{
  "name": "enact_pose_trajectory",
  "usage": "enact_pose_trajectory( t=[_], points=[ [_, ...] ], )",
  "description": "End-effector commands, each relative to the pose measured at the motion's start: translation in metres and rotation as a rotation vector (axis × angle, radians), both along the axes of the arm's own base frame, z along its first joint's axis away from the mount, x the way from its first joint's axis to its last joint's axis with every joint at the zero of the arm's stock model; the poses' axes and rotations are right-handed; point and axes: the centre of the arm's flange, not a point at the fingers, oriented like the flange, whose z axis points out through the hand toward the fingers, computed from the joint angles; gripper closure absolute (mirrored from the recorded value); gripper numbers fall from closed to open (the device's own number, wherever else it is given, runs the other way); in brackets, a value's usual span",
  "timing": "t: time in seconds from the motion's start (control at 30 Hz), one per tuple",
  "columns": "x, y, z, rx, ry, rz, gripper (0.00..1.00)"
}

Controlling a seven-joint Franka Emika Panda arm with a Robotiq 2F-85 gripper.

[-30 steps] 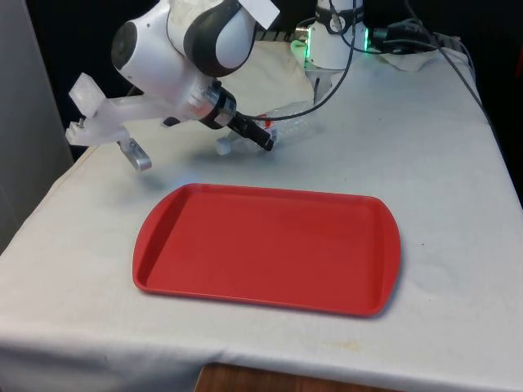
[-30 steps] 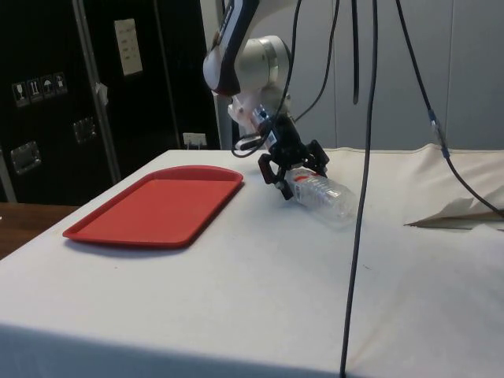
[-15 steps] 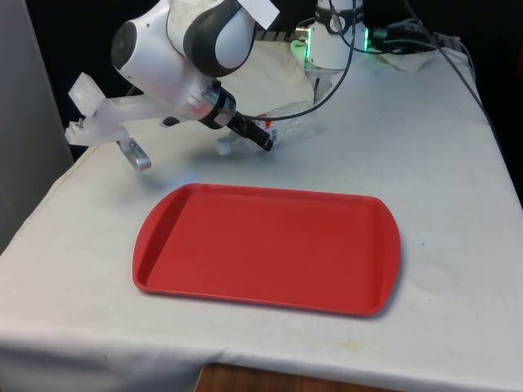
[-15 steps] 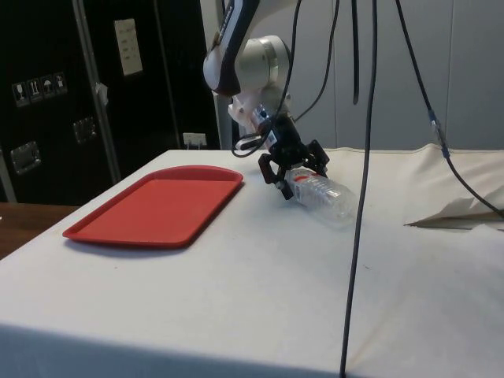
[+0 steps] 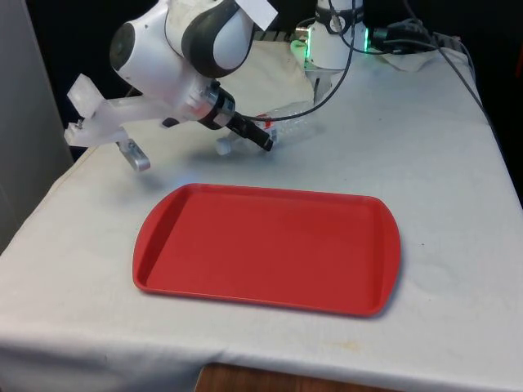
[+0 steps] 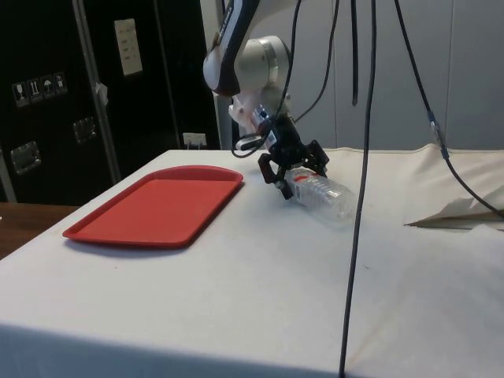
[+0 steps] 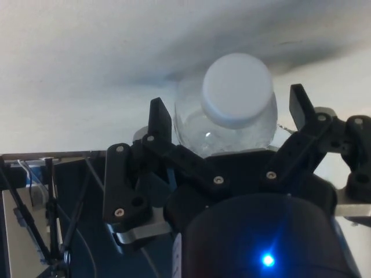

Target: Place the bottle upright on the tray.

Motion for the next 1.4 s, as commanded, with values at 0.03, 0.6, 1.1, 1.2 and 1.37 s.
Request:
enact_pose_trajectory(
  t=[0.03, 0.6, 1.1, 1.2, 1.37],
  points=[
    [-0.0004, -0.0003, 0.0005, 0.006, 0.0, 0.0, 0.0],
    [0.0012, 0.0014, 0.0003, 0.061, 0.028, 0.002, 0.0],
    [0.0044, -0.0033, -0.0016, 0.065, 0.018, 0.004, 0.0],
    [0.0041, -0.0036, -0.0023, 0.067, 0.018, 0.005, 0.0],
    [0.0037, -0.0038, -0.0056, 0.075, 0.015, 0.007, 0.0]
  ],
)
